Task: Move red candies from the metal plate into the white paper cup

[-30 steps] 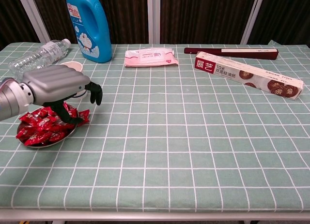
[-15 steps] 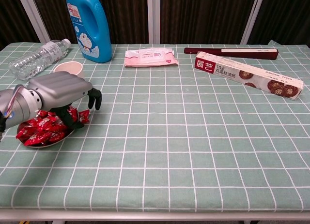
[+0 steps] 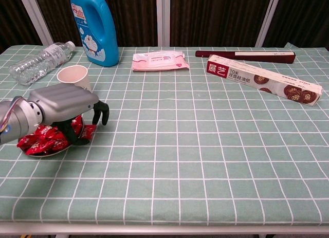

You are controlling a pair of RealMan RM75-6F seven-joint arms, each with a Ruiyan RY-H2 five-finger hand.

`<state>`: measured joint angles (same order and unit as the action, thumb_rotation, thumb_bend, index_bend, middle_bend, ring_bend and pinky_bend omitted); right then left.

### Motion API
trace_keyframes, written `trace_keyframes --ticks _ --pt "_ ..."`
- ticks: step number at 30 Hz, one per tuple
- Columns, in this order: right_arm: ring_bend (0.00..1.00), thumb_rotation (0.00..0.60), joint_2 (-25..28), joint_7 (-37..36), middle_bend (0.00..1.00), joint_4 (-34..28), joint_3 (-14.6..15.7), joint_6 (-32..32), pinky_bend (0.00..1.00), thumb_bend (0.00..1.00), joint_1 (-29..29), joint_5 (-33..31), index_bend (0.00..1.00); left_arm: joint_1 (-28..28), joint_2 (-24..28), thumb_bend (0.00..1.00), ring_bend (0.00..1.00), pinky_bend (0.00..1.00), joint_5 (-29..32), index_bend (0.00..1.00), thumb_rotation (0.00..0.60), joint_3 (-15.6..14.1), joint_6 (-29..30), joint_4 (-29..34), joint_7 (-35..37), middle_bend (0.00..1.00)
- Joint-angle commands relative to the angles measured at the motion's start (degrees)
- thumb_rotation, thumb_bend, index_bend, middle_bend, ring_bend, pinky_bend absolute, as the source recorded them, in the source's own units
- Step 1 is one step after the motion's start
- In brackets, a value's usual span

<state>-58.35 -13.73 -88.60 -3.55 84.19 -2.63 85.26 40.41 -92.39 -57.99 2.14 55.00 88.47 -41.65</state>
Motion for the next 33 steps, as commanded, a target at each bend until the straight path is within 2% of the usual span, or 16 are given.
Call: trace_keyframes --ticks 1,11,22,26,33 --pt "0.08 0.6 0.1 0.0 0.12 0.0 0.0 -0.1 0.4 0.1 0.0 0.0 0.0 -0.1 0.1 0.27 0.95 1.0 -1.9 0.43 0.6 -0.8 1.2 -0.3 -0.1 0.51" --pt "0.09 0.6 0.0 0.2 0.13 0.0 -0.1 -0.1 0.41 0.1 -0.2 0.1 0.0 -0.9 0.0 0.23 0.95 1.0 -4.2 0.4 0.6 -2.5 3.2 -0.9 -1.5 0.47" --pt "0.09 0.6 0.1 0.0 0.13 -0.1 -0.1 0.0 0.41 0.1 0.0 0.0 0.0 -1.0 -0.9 0.23 0.95 1.0 -3.4 0.41 0.6 -2.7 2.1 -3.1 -0.8 0.47" --pt "0.09 0.6 0.1 0.0 0.13 0.0 0.0 -0.1 0.41 0.1 -0.1 0.0 0.0 -1.1 -1.1 0.24 0.95 1.0 -3.5 0.45 0.6 -2.4 1.5 -3.7 0.6 0.5" --pt "0.09 0.6 0.1 0.1 0.13 -0.1 0.0 -0.2 0.41 0.1 -0.1 0.1 0.0 -1.3 -1.5 0.34 0.96 1.0 -5.5 0.55 0.6 -2.2 1.3 -5.2 3.8 0.58"
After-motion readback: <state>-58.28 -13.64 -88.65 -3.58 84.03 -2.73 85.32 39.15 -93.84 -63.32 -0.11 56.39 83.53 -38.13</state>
